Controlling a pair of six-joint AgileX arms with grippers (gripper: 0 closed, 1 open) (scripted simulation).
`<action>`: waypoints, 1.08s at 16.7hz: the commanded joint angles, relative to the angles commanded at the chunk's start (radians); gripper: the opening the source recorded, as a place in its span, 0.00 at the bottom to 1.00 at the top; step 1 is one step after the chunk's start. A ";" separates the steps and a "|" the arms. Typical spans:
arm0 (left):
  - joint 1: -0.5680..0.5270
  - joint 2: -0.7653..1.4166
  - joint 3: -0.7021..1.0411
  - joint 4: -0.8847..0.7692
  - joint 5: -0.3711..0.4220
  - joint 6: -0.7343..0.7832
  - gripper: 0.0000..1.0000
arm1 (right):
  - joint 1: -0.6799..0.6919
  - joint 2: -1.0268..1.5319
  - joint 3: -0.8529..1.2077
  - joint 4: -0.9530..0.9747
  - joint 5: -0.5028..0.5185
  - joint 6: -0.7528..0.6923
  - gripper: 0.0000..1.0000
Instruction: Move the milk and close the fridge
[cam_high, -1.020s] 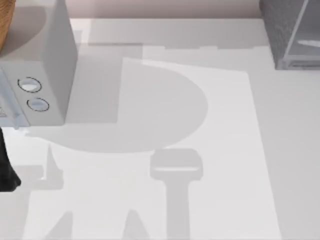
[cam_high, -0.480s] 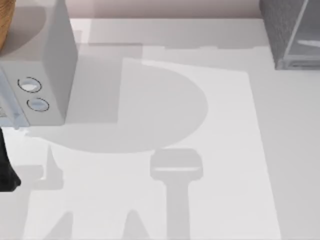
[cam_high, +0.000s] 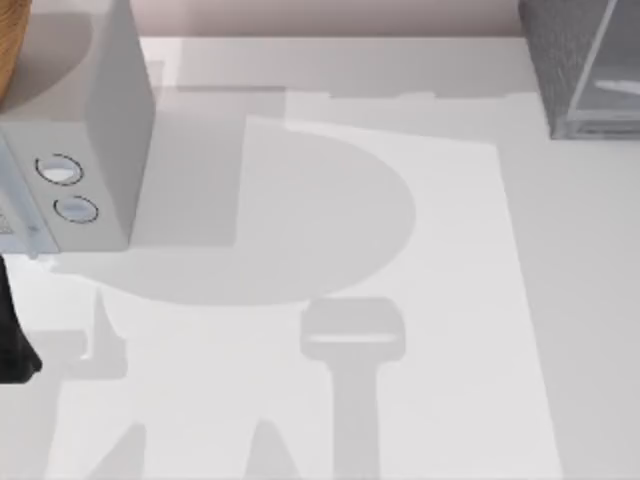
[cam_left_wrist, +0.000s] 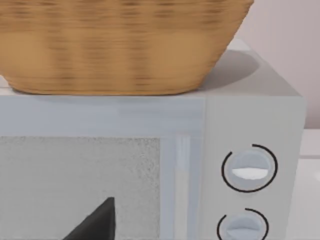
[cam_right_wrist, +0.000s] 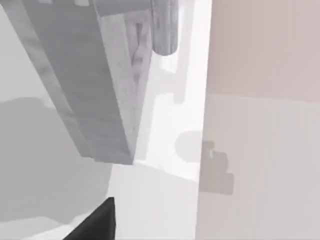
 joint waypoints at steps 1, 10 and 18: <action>0.000 0.000 0.000 0.000 0.000 0.000 1.00 | 0.057 0.006 0.005 0.062 0.009 0.080 1.00; 0.000 0.000 0.000 0.000 0.000 0.000 1.00 | 0.510 0.005 -0.019 0.705 0.127 0.860 1.00; 0.000 0.000 0.000 0.000 0.000 0.000 1.00 | 0.618 -0.019 -0.058 0.935 0.175 1.094 1.00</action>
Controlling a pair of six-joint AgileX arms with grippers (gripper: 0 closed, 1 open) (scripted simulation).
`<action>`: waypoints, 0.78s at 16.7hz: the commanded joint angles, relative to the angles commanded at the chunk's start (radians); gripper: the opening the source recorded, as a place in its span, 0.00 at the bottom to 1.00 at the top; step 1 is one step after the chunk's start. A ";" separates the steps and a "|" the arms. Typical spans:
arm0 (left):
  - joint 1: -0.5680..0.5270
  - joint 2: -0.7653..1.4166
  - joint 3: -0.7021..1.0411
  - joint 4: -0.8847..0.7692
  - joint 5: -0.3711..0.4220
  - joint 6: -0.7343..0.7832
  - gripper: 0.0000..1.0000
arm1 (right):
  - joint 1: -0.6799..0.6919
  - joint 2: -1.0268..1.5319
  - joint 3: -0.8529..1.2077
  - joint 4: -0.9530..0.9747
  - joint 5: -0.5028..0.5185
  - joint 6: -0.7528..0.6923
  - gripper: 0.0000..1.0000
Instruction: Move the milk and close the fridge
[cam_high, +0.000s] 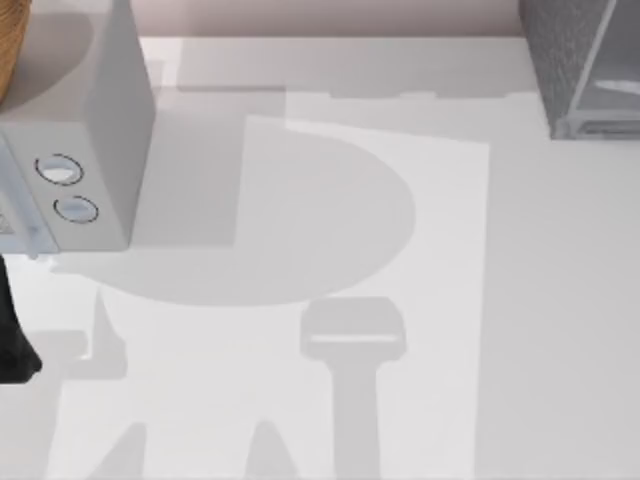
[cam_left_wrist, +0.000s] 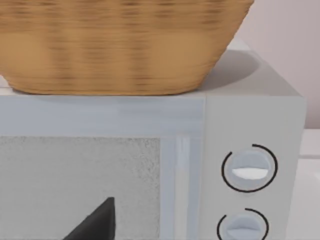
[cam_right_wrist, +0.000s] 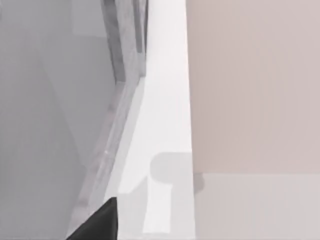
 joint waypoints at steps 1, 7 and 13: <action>0.000 0.000 0.000 0.000 0.000 0.000 1.00 | 0.000 0.000 0.000 0.000 0.000 0.000 1.00; 0.000 0.000 0.000 0.000 0.000 0.000 1.00 | 0.046 -0.009 -0.047 0.057 0.068 0.060 1.00; 0.000 0.000 0.000 0.000 0.000 0.000 1.00 | 0.424 -0.081 -0.149 0.182 0.340 0.276 1.00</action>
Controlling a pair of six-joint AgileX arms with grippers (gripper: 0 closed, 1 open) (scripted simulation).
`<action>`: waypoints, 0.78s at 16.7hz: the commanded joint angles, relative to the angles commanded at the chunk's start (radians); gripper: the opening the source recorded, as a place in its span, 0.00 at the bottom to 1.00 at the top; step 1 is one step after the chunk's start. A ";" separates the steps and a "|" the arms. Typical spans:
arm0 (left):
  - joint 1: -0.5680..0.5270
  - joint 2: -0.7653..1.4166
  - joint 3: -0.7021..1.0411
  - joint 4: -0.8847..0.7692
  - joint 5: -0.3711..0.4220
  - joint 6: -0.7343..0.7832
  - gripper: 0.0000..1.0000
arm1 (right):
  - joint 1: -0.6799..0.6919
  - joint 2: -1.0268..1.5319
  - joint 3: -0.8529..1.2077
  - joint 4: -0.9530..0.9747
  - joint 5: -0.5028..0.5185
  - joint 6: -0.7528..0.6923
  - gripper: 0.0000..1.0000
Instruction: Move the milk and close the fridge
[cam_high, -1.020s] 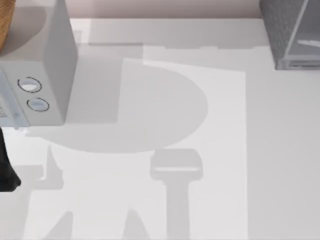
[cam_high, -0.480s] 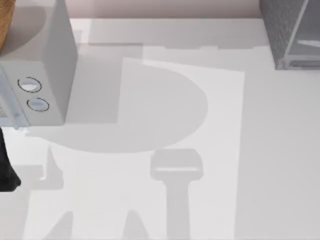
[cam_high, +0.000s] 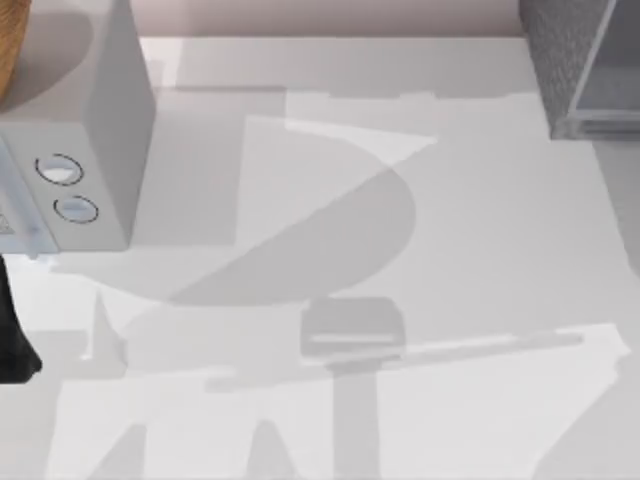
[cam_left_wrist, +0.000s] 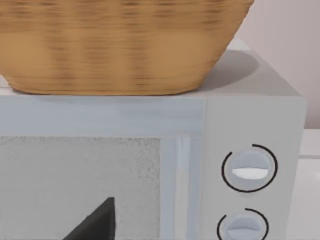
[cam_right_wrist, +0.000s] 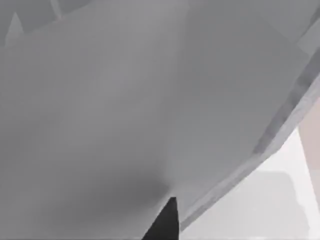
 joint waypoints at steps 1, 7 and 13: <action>0.000 0.000 0.000 0.000 0.000 0.000 1.00 | 0.083 -0.013 -0.016 0.021 0.054 0.046 1.00; 0.000 0.000 0.000 0.000 0.000 0.000 1.00 | 0.434 -0.102 -0.142 0.153 0.338 0.314 1.00; 0.000 0.000 0.000 0.000 0.000 0.000 1.00 | 0.459 -0.119 -0.179 0.178 0.384 0.352 1.00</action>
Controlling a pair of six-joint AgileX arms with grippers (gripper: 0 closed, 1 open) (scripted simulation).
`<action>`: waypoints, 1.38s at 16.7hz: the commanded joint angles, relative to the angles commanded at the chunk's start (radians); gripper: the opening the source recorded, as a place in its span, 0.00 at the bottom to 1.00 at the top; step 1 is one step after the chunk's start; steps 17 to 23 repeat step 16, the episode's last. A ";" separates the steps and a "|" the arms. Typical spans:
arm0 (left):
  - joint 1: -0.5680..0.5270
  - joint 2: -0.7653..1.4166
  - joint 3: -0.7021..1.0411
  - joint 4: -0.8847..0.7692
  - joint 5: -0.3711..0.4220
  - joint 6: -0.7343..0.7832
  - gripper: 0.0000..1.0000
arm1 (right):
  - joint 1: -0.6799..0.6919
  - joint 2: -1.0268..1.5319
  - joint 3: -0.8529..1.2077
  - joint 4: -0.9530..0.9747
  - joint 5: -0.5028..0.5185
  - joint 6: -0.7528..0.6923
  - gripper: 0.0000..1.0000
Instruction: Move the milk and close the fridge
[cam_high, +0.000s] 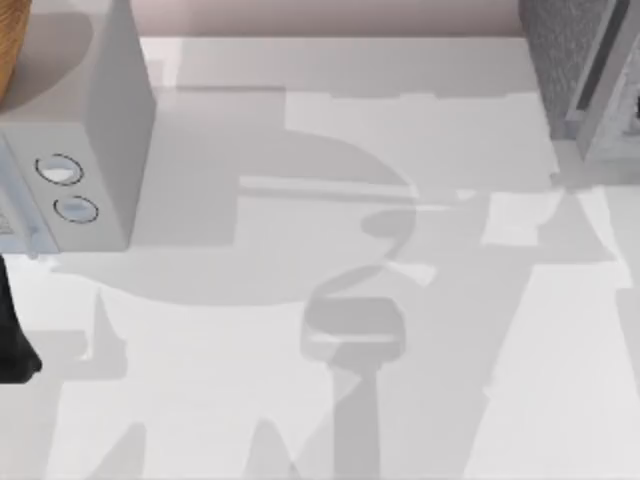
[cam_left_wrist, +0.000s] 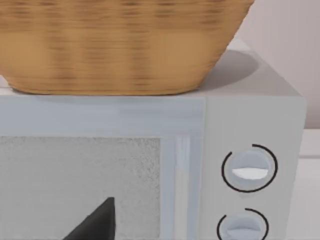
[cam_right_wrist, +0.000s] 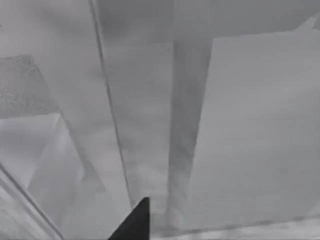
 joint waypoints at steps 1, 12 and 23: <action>0.000 0.000 0.000 0.000 0.000 0.000 1.00 | 0.000 0.002 0.002 0.000 0.000 0.000 1.00; 0.000 0.000 0.000 0.000 0.000 0.000 1.00 | 0.002 0.309 0.400 -0.077 0.008 0.002 1.00; 0.000 0.000 0.000 0.000 0.000 0.000 1.00 | 0.003 0.357 0.452 -0.094 0.008 0.004 1.00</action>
